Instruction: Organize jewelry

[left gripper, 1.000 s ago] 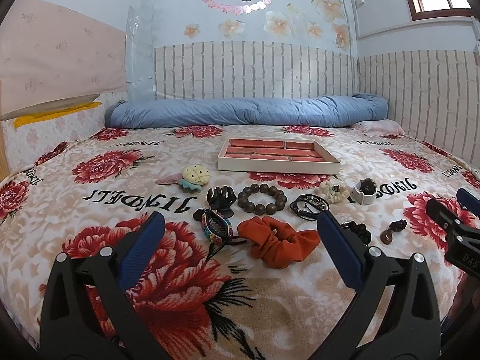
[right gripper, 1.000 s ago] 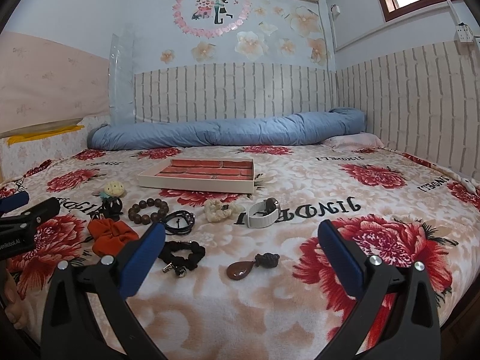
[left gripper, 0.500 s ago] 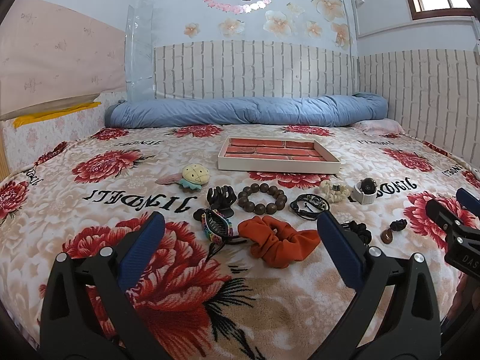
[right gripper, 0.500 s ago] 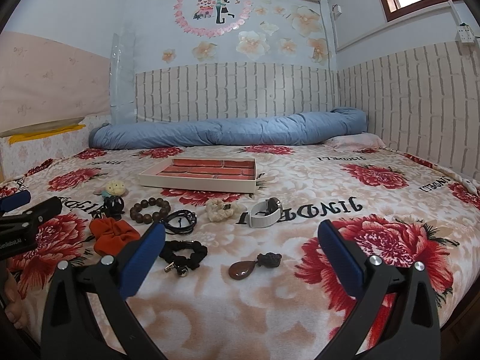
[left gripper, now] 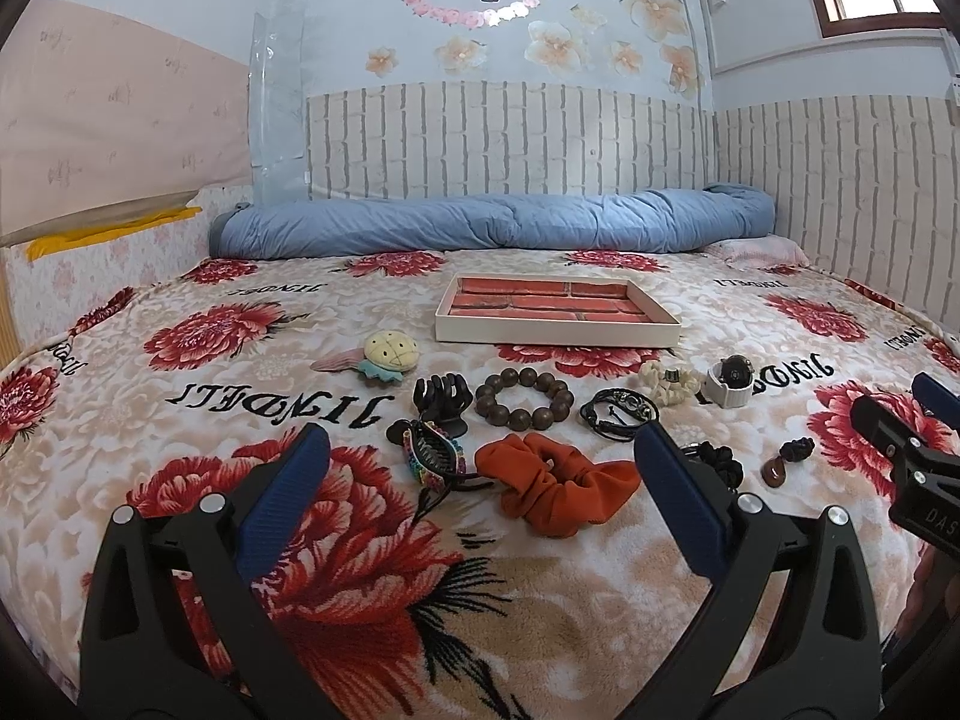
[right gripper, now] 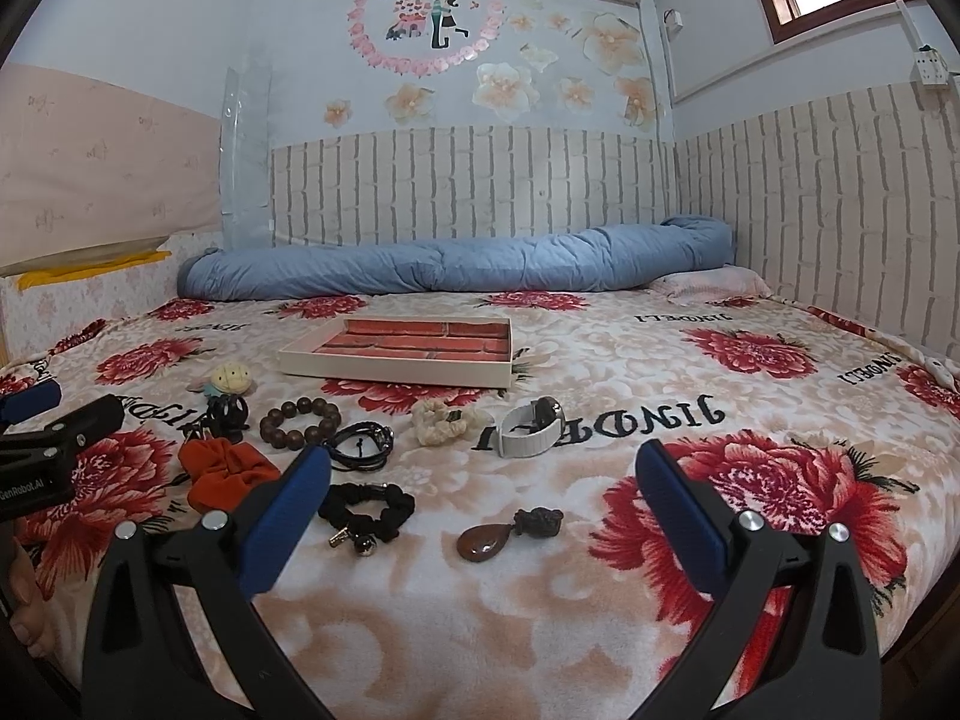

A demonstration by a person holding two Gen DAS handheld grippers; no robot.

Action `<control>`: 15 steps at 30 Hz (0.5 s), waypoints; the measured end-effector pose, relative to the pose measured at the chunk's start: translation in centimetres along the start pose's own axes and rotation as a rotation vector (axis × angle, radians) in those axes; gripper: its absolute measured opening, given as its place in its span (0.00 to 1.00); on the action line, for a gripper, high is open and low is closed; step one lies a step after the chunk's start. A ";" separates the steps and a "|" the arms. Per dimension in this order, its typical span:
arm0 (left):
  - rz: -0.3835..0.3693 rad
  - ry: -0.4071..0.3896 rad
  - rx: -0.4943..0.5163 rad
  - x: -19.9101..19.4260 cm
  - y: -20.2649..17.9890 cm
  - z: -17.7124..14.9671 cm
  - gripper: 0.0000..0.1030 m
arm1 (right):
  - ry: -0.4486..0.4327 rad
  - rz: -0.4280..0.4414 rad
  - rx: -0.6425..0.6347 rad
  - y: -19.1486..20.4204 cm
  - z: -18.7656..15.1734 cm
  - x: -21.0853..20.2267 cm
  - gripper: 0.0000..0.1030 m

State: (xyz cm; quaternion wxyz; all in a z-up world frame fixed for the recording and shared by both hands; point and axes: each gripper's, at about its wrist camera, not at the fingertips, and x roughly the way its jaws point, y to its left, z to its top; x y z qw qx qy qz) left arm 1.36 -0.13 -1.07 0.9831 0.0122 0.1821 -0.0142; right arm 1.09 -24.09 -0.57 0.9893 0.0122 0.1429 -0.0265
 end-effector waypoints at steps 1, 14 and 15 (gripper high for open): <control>0.001 0.001 0.001 0.0 0.0 0.0 0.95 | 0.001 0.001 -0.001 0.0 0.0 0.0 0.96; -0.006 0.020 0.006 1.4 0.7 1.3 0.95 | 0.045 0.039 0.021 0.8 0.8 2.7 0.96; -0.008 0.025 0.008 1.7 0.8 1.5 0.95 | 0.049 0.039 0.020 0.8 0.9 3.0 0.96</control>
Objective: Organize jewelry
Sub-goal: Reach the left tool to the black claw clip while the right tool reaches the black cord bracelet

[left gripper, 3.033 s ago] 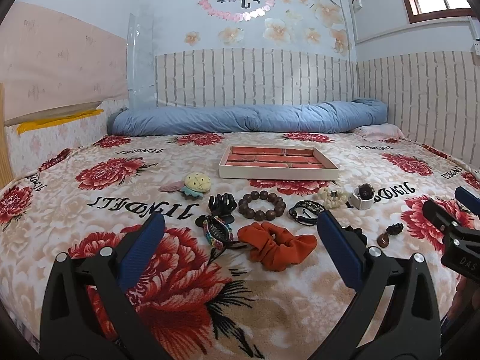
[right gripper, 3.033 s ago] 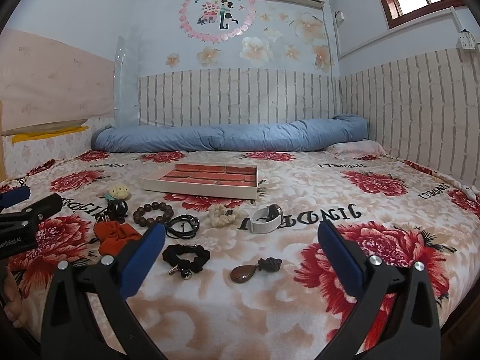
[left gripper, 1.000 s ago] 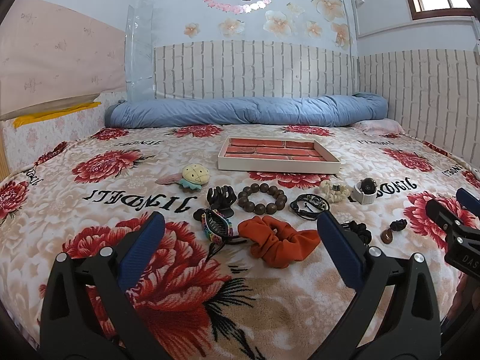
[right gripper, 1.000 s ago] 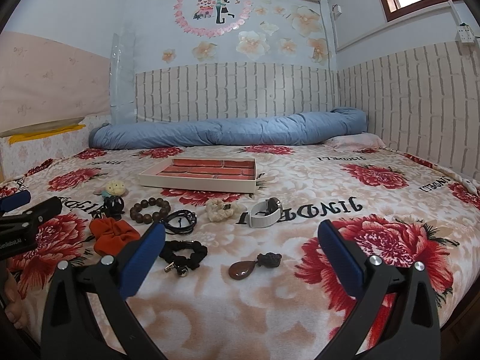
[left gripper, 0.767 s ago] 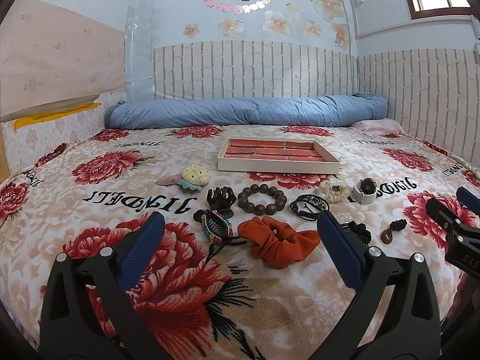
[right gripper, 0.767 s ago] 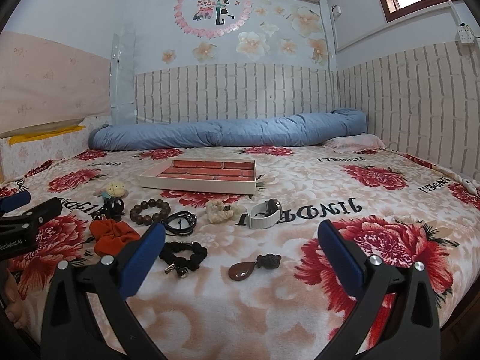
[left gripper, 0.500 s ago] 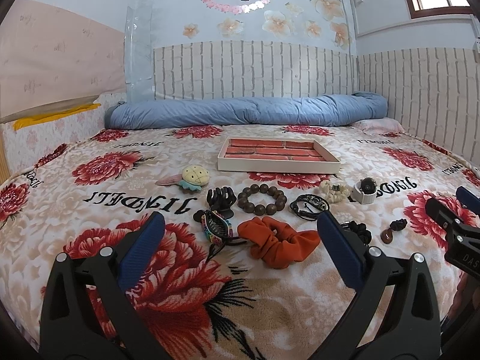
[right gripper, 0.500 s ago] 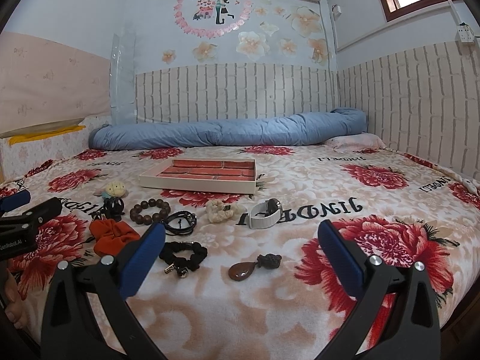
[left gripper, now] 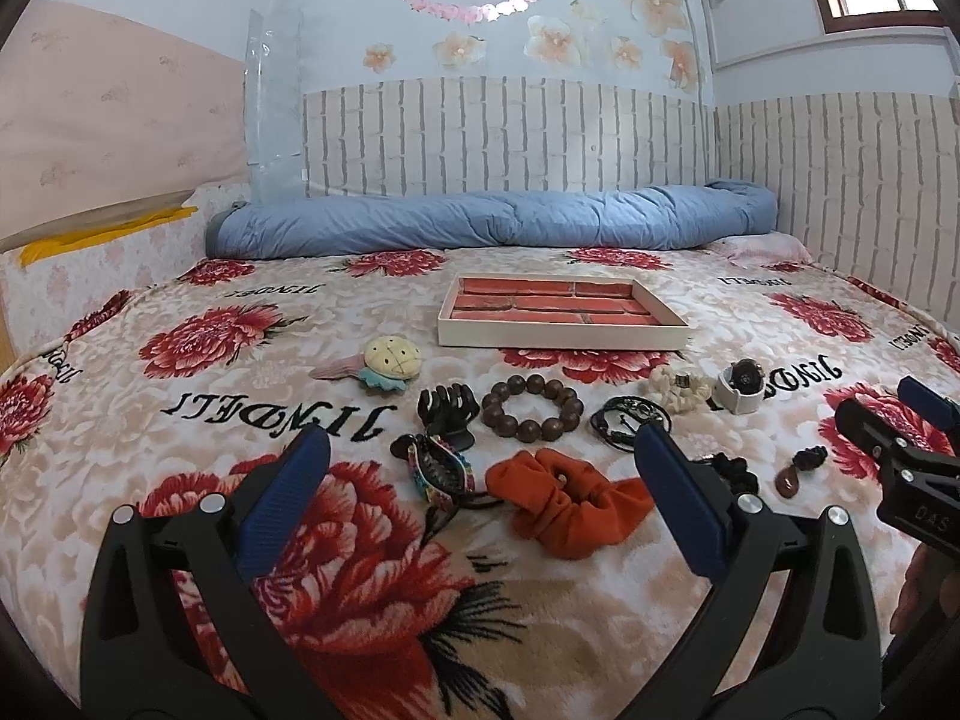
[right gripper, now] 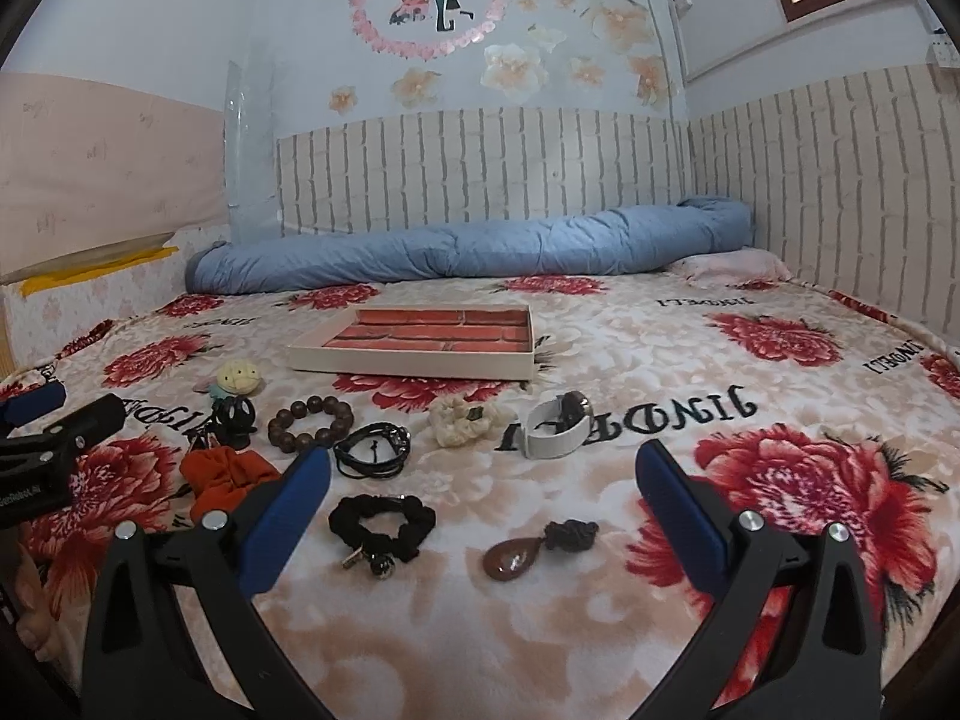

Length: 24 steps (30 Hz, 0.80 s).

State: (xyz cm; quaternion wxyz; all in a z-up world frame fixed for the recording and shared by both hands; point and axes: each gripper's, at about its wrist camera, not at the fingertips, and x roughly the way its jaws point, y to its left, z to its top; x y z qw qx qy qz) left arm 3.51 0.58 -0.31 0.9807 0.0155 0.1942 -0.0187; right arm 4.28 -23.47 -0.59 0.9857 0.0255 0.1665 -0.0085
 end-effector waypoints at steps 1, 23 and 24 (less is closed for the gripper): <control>-0.005 0.008 0.000 0.4 0.2 0.2 0.95 | 0.006 -0.005 -0.004 0.1 0.2 0.6 0.96; -0.002 0.161 -0.003 10.5 4.1 2.5 0.95 | 0.097 -0.013 -0.060 3.4 2.3 8.9 0.96; -0.008 0.170 -0.006 10.9 4.3 2.5 0.95 | 0.101 -0.014 -0.061 3.4 2.3 9.2 0.96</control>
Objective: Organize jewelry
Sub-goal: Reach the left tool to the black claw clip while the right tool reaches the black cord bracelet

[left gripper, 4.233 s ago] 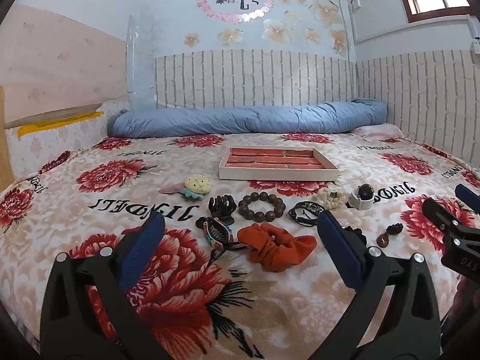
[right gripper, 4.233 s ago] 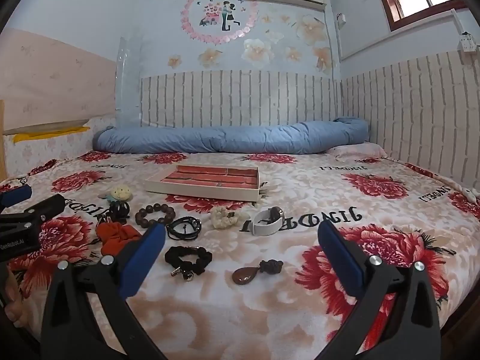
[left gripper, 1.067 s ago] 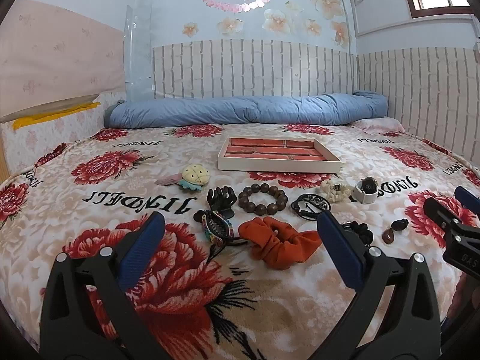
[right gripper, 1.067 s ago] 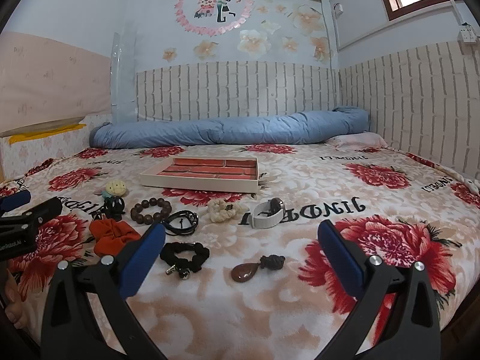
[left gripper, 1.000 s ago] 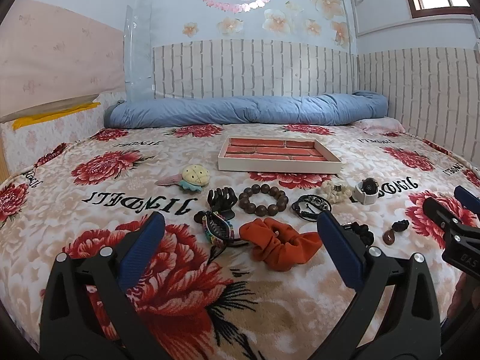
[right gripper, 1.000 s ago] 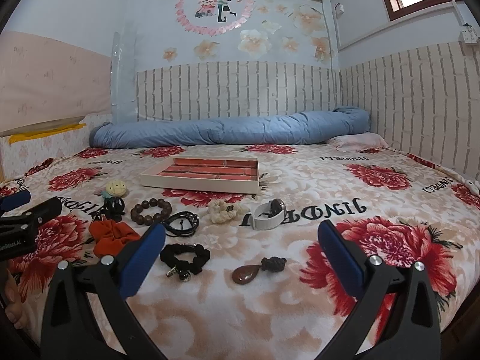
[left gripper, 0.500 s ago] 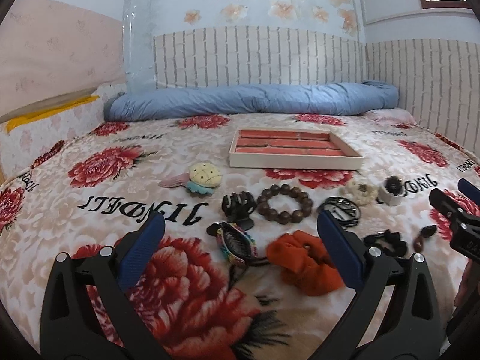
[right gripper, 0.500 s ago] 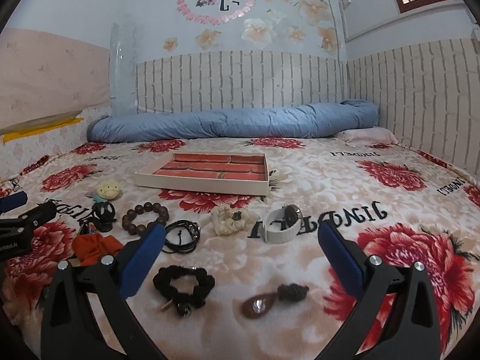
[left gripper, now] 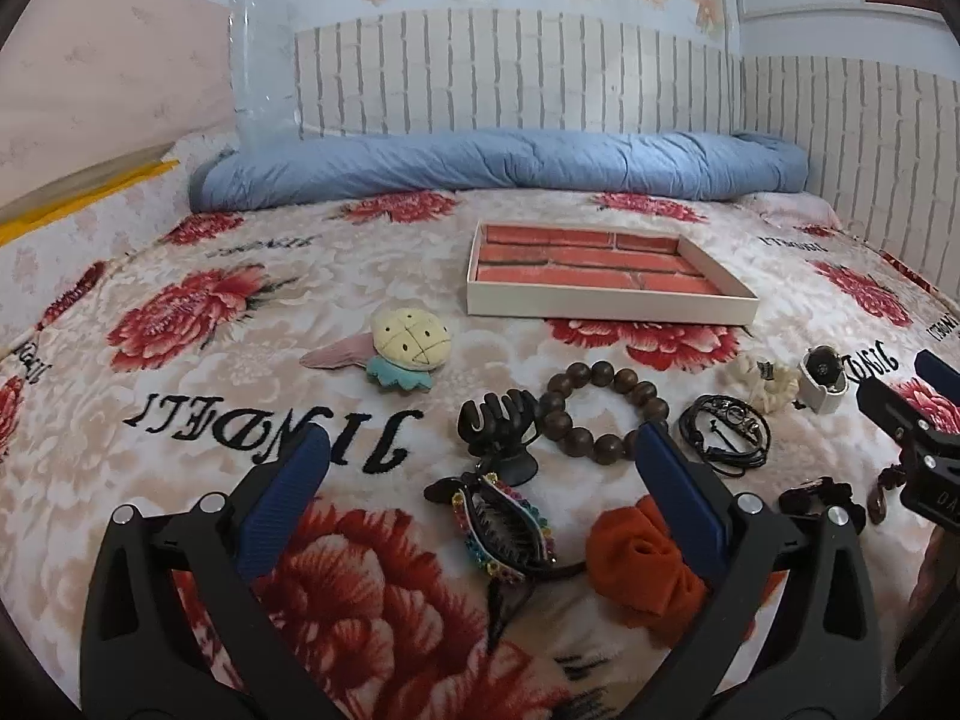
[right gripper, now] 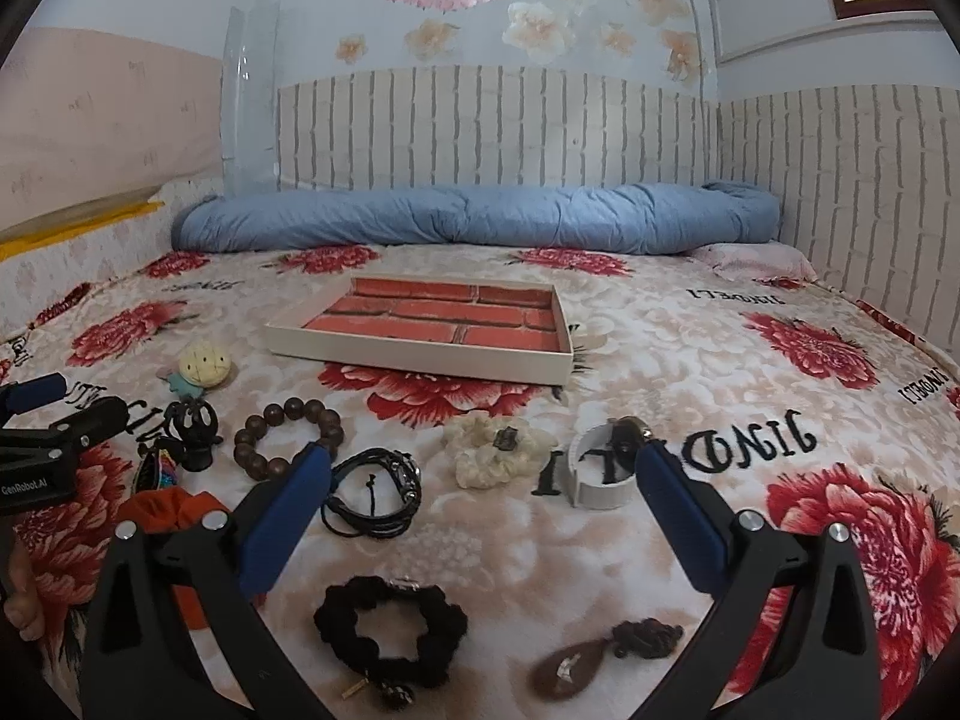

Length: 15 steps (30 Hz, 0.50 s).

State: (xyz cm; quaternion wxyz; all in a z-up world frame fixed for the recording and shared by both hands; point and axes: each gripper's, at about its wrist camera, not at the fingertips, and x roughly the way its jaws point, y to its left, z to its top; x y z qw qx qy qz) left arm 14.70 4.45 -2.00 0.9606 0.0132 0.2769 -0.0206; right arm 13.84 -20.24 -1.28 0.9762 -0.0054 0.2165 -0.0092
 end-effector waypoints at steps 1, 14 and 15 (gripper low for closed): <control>-0.006 0.008 -0.003 0.5 0.2 0.2 0.95 | 0.015 -0.005 -0.002 0.3 0.1 0.6 0.96; 0.012 0.096 0.002 5.8 1.7 1.2 0.95 | 0.193 -0.018 0.015 1.8 0.7 6.3 0.96; 0.009 0.103 0.004 6.0 1.6 1.2 0.95 | 0.204 -0.019 0.007 2.1 0.6 6.6 0.96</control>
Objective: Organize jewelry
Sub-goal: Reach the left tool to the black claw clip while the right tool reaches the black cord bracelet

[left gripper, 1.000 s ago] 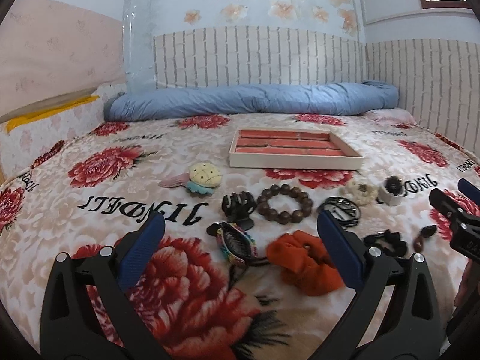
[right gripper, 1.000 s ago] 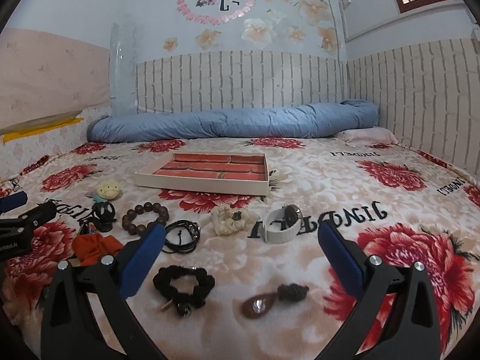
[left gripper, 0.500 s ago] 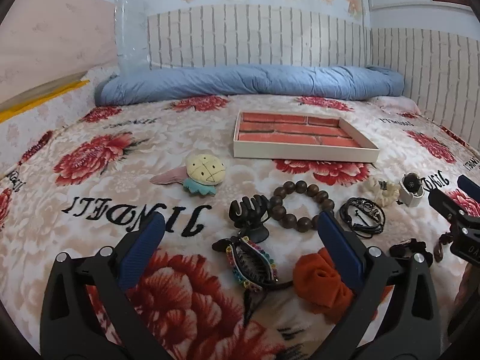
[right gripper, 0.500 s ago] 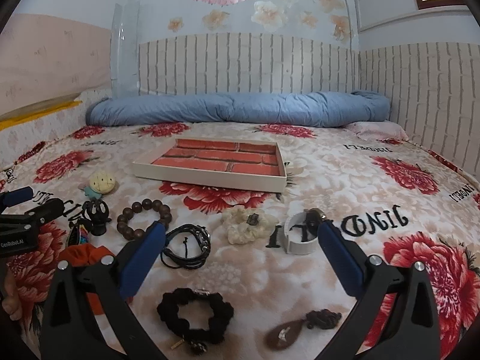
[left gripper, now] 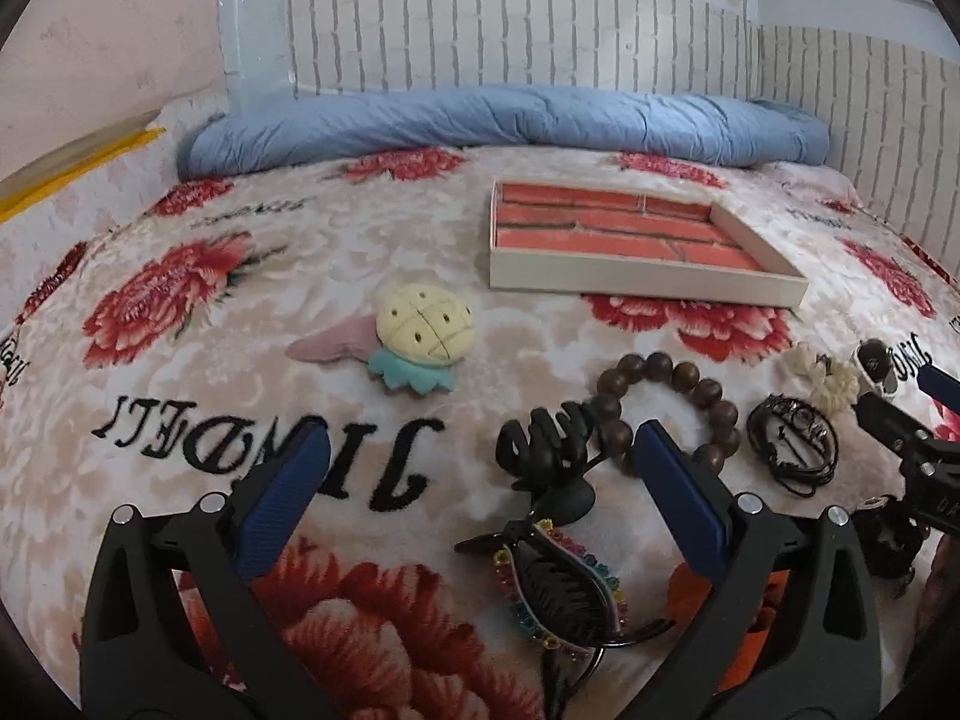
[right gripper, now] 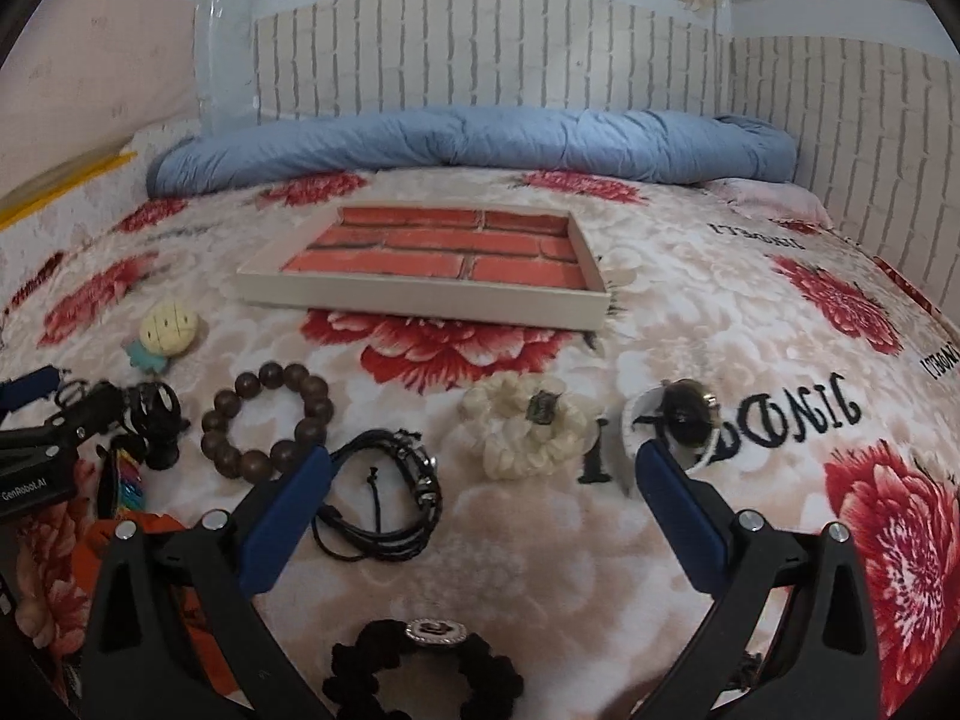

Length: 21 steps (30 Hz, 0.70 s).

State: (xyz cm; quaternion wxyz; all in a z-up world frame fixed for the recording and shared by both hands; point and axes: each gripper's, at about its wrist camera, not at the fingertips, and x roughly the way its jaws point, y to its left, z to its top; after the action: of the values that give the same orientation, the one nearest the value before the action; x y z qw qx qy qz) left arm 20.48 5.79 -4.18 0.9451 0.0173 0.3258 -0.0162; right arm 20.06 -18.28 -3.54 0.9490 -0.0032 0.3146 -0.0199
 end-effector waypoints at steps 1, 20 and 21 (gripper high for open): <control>-0.006 0.010 0.004 0.3 -0.1 0.0 0.95 | 0.014 0.002 -0.010 0.3 0.0 0.4 0.96; -0.091 0.151 0.019 4.4 -0.7 0.4 0.93 | 0.233 0.028 0.010 0.2 -0.6 5.4 0.56; -0.097 0.160 0.025 4.6 -0.9 0.4 0.90 | 0.239 0.028 0.007 0.3 -0.6 5.5 0.55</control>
State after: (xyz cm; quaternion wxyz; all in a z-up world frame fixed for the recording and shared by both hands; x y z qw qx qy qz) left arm 24.33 4.83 -6.75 0.9139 0.0148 0.4006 -0.0646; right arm 24.10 -18.20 -7.29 0.9050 0.0068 0.4254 -0.0081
